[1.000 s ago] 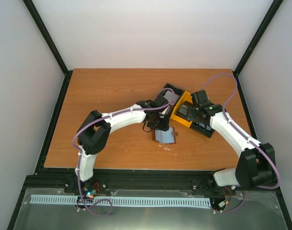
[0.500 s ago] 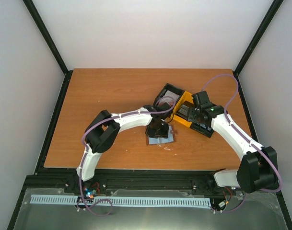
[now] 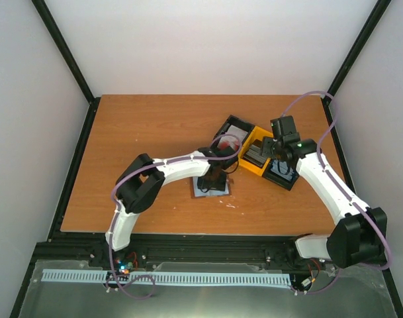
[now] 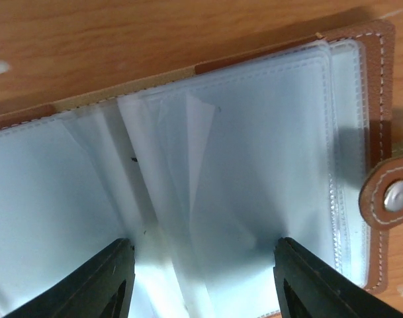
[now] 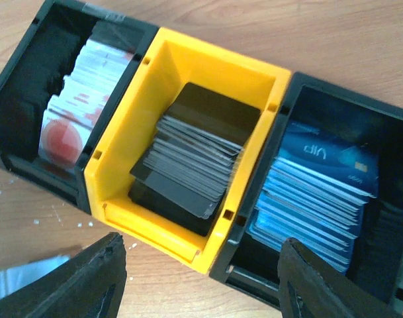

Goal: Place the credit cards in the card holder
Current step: Adjust the card holder at the center of the board.

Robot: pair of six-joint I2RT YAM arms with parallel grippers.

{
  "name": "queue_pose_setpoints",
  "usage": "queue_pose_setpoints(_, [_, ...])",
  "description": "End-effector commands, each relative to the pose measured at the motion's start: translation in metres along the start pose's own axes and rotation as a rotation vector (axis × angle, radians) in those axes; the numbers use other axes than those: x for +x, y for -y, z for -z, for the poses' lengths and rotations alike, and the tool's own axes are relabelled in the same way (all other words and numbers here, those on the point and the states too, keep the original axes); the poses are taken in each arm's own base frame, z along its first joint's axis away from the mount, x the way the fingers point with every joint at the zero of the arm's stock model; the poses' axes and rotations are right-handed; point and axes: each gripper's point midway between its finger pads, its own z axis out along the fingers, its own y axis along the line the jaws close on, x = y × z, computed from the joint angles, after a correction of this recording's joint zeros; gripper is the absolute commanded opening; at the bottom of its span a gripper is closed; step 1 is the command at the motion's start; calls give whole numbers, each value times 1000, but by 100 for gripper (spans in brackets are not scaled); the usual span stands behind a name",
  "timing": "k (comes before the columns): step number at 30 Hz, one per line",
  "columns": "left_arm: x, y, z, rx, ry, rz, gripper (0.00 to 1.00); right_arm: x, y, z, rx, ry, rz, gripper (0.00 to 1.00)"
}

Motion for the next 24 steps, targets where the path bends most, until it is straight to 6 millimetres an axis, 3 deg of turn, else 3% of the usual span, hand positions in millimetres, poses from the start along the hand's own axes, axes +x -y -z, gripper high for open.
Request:
queue_pose_setpoints(1, [39,-74,-28,-226,-96,-97,59,-17,16,15,29,52,-25,63])
queue_pose_setpoints(4, [39,-75,-27,-148,-78,-152,59,-19,14,18,1,56,6,63])
queue_pose_setpoints(8, [35,-67,-21,7,-67,-260,60,-18,-10,19,-129,27,110,63])
queue_pose_setpoints(15, [21,-68,-10,46,-32,-324,64,4,-45,6,-316,-147,287,63])
queue_pose_setpoints(24, [-8,-32,66,234,141,-369,76,-18,-80,12,-482,-133,413,62])
